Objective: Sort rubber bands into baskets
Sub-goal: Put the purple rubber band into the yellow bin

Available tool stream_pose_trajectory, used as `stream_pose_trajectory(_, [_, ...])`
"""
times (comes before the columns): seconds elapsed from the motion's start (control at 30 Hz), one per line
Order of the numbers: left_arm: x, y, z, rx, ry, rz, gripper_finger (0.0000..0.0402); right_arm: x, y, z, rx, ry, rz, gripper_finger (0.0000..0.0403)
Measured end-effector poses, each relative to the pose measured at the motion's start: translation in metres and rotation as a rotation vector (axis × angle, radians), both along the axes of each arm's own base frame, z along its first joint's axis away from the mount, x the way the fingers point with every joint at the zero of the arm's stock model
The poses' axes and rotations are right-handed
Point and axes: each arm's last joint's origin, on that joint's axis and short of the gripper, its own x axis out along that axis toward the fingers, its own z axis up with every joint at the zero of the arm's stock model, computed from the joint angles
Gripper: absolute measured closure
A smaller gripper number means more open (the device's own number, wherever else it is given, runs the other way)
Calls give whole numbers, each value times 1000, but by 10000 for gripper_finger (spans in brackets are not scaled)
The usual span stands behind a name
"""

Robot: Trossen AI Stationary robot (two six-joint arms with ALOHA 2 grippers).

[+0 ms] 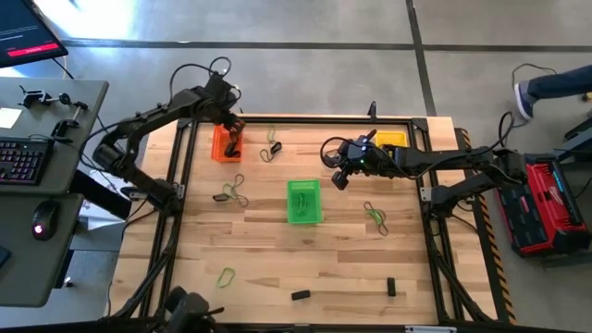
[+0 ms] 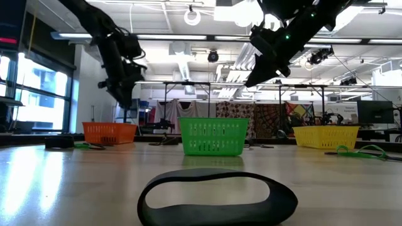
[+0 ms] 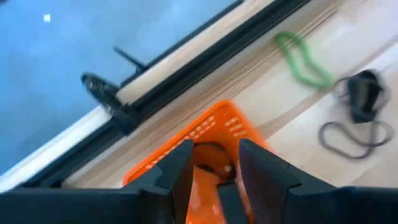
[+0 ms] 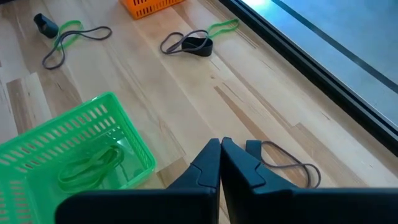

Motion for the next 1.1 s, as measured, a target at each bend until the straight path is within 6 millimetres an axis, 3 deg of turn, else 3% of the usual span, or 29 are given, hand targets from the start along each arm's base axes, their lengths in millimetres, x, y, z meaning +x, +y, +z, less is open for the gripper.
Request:
stream_pose_trajectory(0.47, [50, -52, 38, 171, -203, -231, 344, 0, 0, 0, 10, -7, -10, 403])
stream_pose_trajectory(0.8, [82, -88, 43, 141, -321, -482, 398, 0, 1, 0, 27, -14, -13, 403])
stream_pose_trajectory(1.1, [89, -133, 31, -46, -223, -559, 401, 0, 1, 0, 14, -5, -1, 403])
